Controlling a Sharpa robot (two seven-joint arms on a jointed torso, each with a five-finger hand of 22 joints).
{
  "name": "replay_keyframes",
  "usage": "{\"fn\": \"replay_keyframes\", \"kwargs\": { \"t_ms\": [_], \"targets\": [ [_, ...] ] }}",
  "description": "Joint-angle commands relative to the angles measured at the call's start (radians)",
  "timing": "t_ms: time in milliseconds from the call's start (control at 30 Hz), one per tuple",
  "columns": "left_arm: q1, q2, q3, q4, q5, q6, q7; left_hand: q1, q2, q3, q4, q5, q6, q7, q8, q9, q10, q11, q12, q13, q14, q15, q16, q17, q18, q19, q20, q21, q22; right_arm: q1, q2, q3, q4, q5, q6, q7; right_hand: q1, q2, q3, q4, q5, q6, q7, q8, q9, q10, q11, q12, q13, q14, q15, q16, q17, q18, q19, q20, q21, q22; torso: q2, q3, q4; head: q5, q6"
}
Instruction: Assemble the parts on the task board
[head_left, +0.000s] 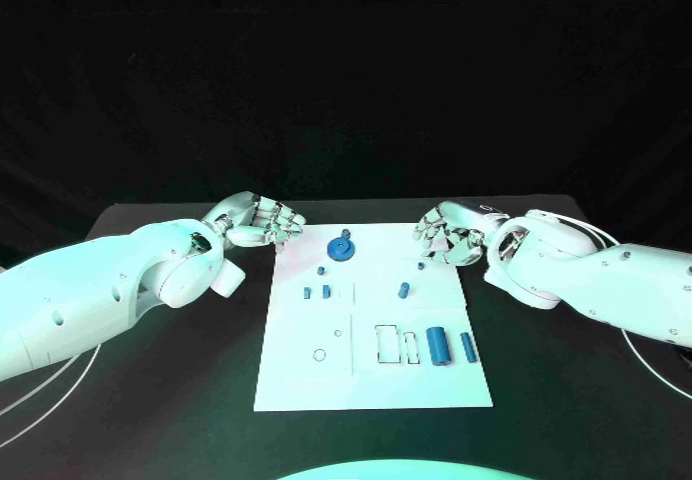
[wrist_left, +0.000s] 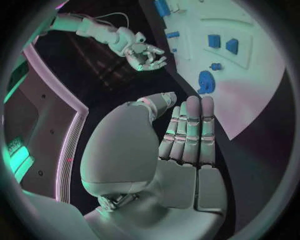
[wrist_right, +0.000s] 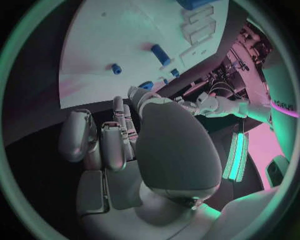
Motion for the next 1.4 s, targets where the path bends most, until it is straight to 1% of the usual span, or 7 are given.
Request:
{"fn": "replay_keyframes", "kwargs": {
  "t_ms": [33,167,200,333,700,1200,1400],
  "targets": [
    [0.0,-0.012,0.001,0.015,0.235,0.035,0.111,0.0,0.011,-0.004,-0.006,0.0,0.007,0.004,0.005,-0.001,0.002,0.001,0.006,0.001,-0.007,0.001,-0.01,-0.004,0.011,-0.008,-0.002,-0.006,-0.003,-0.009,0.007,0.0,-0.006,-0.219,0.055,-0.049,-0.005,-0.012,-0.001,-0.008,-0.005,0.003,-0.004,-0.007,-0.001,-0.003,0.003,-0.014,-0.018,0.033,0.007,-0.005,-0.003,0.005,0.008,-0.004,0.009,0.004,0.001,-0.0012,0.0008,-0.004,0.001],
    [0.0,-0.023,0.002,0.024,0.263,0.044,0.126,0.0,0.012,-0.005,-0.007,0.0,0.009,0.004,0.006,-0.002,0.002,0.001,0.008,0.001,-0.008,0.001,-0.016,-0.007,0.011,-0.009,-0.002,-0.01,-0.005,-0.021,0.015,-0.001,-0.012,-0.268,0.072,-0.07,-0.009,-0.014,-0.007,-0.011,-0.008,0.003,-0.008,-0.01,-0.002,-0.008,0.001,-0.029,-0.037,0.034,0.005,-0.005,-0.004,0.004,0.01,-0.005,0.011,0.006,0.001,-0.0011,0.0008,-0.004,0.0],
    [0.0,-0.025,0.002,0.025,0.268,0.047,0.129,0.0,0.013,-0.005,-0.008,0.0,0.01,0.004,0.007,-0.002,0.002,0.001,0.008,0.001,-0.009,0.001,-0.017,-0.008,0.011,-0.009,-0.002,-0.011,-0.006,-0.024,0.016,-0.001,-0.013,-0.278,0.076,-0.075,-0.013,-0.013,-0.014,-0.013,-0.011,0.001,-0.02,-0.014,-0.004,-0.011,-0.011,-0.044,-0.059,0.036,-0.016,-0.005,-0.005,0.006,0.012,-0.018,0.011,0.008,0.001,-0.0007,0.0016,-0.002,-0.001],
    [0.0,-0.03,0.002,0.027,0.277,0.054,0.137,0.0,0.016,-0.007,-0.01,0.0,0.017,0.002,0.011,-0.001,0.001,0.001,0.011,0.0,-0.01,0.001,-0.026,-0.012,0.011,-0.011,-0.002,-0.016,-0.009,-0.032,0.022,-0.001,-0.017,-0.299,0.087,-0.085,-0.017,-0.013,-0.021,-0.014,-0.013,0.003,-0.026,-0.016,-0.005,-0.01,-0.016,-0.056,-0.078,0.036,-0.025,-0.008,-0.01,0.006,0.012,-0.028,0.007,0.006,0.001,-0.0005,0.001,0.001,-0.001],
    [0.0,-0.035,0.002,0.028,0.288,0.05,0.147,-0.001,0.019,-0.007,-0.011,0.0,0.019,0.002,0.013,-0.002,0.001,0.0,0.012,0.0,-0.012,0.001,-0.032,-0.015,0.011,-0.012,-0.002,-0.019,-0.011,-0.049,0.045,-0.002,-0.027,-0.309,0.074,-0.073,-0.011,0.002,0.003,-0.013,0.016,0.046,-0.027,-0.007,0.0,0.056,-0.019,-0.071,-0.122,0.038,-0.018,-0.009,-0.017,0.001,0.021,-0.026,0.019,0.018,0.002,0.0007,0.0004,0.005,-0.003],
    [0.0,-0.036,0.002,0.027,0.291,0.05,0.146,-0.001,0.019,-0.007,-0.011,0.0,0.019,0.002,0.013,-0.002,0.001,0.0,0.012,0.0,-0.012,0.001,-0.032,-0.015,0.011,-0.012,-0.002,-0.019,-0.011,-0.062,0.064,-0.002,-0.042,-0.31,0.084,-0.075,0.009,0.056,0.12,-0.068,-0.05,0.152,-0.034,0.034,0.028,0.207,-0.032,-0.1,-0.165,0.038,-0.023,-0.004,-0.024,-0.005,0.034,-0.024,0.054,0.05,0.001,0.0016,-0.0018,0.007,-0.01],
    [0.0,-0.036,0.002,0.027,0.29,0.051,0.145,-0.001,0.019,-0.007,-0.011,0.0,0.019,0.002,0.013,-0.002,0.001,0.0,0.012,0.0,-0.012,0.001,-0.032,-0.015,0.011,-0.012,-0.002,-0.019,-0.011,-0.068,0.072,-0.002,-0.044,-0.331,0.1,-0.097,0.005,0.066,0.141,-0.092,-0.047,0.158,-0.033,0.039,0.037,0.225,-0.034,-0.113,-0.17,0.038,-0.026,-0.003,-0.023,-0.007,0.036,-0.027,0.062,0.058,0.001,0.0012,-0.001,0.006,-0.012]
  ]
}}
